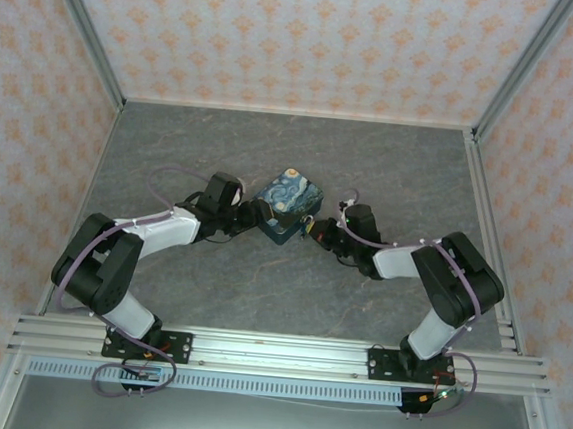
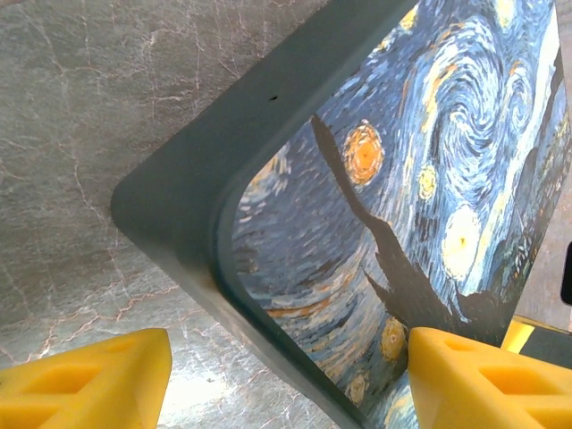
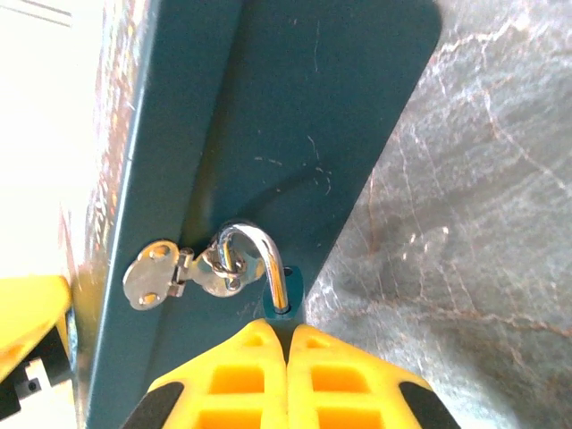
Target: Unlock a padlock with a key
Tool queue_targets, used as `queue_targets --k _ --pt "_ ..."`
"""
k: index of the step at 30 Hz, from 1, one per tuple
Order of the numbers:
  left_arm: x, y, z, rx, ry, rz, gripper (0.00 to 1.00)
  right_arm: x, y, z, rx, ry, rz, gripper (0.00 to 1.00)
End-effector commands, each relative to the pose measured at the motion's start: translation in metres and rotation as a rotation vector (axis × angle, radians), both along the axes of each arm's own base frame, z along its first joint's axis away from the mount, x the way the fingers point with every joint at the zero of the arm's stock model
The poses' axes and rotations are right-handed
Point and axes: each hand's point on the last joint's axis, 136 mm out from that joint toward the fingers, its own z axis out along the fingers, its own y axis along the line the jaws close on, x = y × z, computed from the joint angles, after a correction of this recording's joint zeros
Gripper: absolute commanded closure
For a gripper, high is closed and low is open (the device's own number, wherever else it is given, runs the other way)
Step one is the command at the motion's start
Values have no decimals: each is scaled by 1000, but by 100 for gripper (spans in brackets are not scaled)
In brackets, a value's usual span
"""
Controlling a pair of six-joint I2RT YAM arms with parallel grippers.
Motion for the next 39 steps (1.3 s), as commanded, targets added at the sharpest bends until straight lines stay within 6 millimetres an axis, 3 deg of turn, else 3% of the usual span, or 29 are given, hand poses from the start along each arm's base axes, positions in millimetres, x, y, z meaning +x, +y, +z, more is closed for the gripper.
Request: queue_targets --k 1,8,12,18,26,31,39 --pt "-28 21 -44 115 136 29 31 21 -3 8 4 -13 -91 96" --pt "-33 24 -48 125 144 33 31 34 -6 6 -46 -2 -126 96" --pt "-32 28 -45 131 137 41 30 29 -21 5 -123 -14 -146 96" --pt "-21 38 -39 140 130 59 30 14 -47 18 -221 -64 -129 96" --pt "-1 53 -30 146 113 80 29 -27 -41 39 -268 -35 111 95" --pt "13 50 -8 106 40 73 25 -49 -42 38 -267 29 167 95" --pt "26 57 50 99 -147 95 15 -77 -33 25 -235 185 234 95"
